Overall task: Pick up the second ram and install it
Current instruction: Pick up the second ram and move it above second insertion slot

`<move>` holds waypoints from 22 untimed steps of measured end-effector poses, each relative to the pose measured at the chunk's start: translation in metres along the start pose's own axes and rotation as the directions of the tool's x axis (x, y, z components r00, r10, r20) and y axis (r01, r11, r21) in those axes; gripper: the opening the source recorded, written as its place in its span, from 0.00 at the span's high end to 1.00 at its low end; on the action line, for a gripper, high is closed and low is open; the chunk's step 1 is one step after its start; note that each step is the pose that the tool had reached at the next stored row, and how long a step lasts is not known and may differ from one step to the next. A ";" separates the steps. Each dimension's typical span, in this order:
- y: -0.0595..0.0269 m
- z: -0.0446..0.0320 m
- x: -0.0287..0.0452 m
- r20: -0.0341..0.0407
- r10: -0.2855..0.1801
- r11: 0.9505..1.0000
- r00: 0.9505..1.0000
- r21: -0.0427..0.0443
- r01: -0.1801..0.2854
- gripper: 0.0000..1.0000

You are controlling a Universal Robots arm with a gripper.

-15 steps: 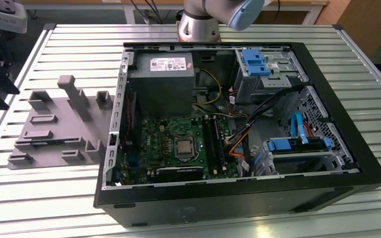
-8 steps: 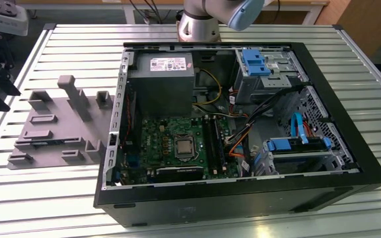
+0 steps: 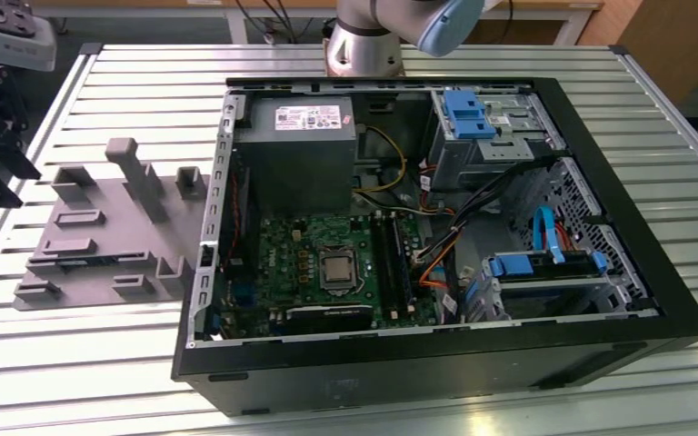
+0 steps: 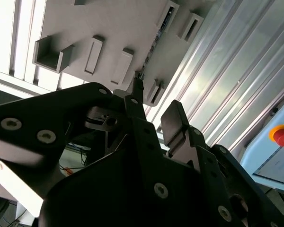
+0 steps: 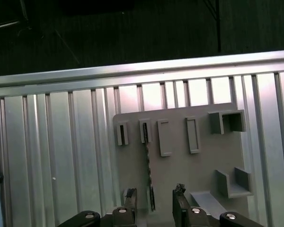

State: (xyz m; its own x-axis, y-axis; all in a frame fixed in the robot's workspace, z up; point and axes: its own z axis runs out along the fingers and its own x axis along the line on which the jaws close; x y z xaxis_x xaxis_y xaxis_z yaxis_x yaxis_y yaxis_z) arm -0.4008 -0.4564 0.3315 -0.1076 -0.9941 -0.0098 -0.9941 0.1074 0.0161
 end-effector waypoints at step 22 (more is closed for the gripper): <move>-0.0003 0.0173 0.0002 -0.001 -0.049 0.999 0.999 0.000 0.049 0.57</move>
State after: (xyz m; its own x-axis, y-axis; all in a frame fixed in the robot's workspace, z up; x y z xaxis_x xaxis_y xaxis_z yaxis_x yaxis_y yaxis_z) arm -0.4008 -0.4564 0.3142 -0.0585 -0.9982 -0.0095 -0.9982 0.0584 0.0159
